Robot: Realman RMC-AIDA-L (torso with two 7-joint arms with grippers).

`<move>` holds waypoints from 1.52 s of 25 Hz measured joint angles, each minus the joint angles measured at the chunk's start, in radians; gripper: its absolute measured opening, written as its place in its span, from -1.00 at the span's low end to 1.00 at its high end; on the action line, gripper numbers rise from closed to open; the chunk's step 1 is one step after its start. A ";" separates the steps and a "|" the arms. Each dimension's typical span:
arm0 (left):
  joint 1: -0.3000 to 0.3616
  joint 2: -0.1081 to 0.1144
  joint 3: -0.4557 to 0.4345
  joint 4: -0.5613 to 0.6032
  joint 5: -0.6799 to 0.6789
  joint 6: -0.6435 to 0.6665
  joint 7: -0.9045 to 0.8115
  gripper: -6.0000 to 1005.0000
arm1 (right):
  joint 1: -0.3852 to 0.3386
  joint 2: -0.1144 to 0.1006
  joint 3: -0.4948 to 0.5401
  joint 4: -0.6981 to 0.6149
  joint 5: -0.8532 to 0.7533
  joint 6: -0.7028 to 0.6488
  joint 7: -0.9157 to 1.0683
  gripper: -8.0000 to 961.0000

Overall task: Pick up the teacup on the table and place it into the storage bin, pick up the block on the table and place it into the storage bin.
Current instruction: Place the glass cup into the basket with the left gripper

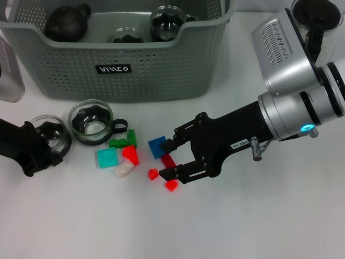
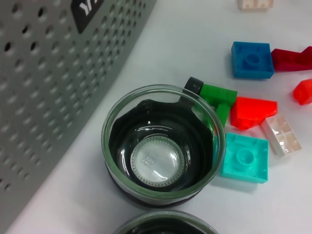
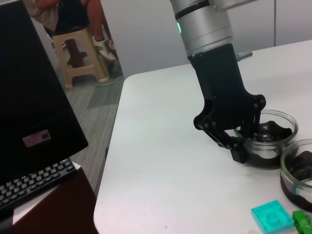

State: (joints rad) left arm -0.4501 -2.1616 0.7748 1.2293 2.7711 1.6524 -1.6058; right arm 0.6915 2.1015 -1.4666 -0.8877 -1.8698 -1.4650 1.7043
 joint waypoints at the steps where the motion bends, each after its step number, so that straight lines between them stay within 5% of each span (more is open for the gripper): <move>1: -0.001 0.001 -0.002 0.002 -0.001 0.005 0.000 -0.83 | 0.000 0.000 0.000 0.000 0.000 0.000 0.000 0.23; 6: -0.013 0.013 -0.082 0.075 -0.044 0.141 0.005 -0.88 | -0.002 -0.003 0.008 0.000 -0.001 -0.001 0.000 0.23; 13: -0.043 0.103 -0.257 0.088 -0.246 0.386 -0.003 -0.88 | -0.009 -0.005 0.020 0.003 -0.007 -0.006 -0.002 0.23; 19: -0.072 0.133 -0.202 0.031 -0.383 0.420 -0.095 -0.88 | -0.012 -0.008 0.022 0.005 -0.009 -0.014 -0.003 0.23; 28: -0.202 0.177 -0.196 -0.067 -0.731 0.411 -0.197 -0.89 | -0.023 -0.027 0.057 0.029 -0.011 -0.051 0.000 0.23; 32: -0.280 0.184 -0.185 -0.077 -0.754 0.292 -0.249 -0.89 | -0.032 -0.030 0.071 0.032 -0.011 -0.065 -0.005 0.23; 38: -0.341 0.192 -0.050 -0.175 -0.644 -0.099 -0.383 -0.89 | -0.037 -0.036 0.074 0.068 -0.011 -0.061 -0.027 0.23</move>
State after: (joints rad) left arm -0.7909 -1.9698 0.7251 1.0540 2.1267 1.5535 -1.9892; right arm 0.6550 2.0651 -1.3924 -0.8200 -1.8807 -1.5265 1.6769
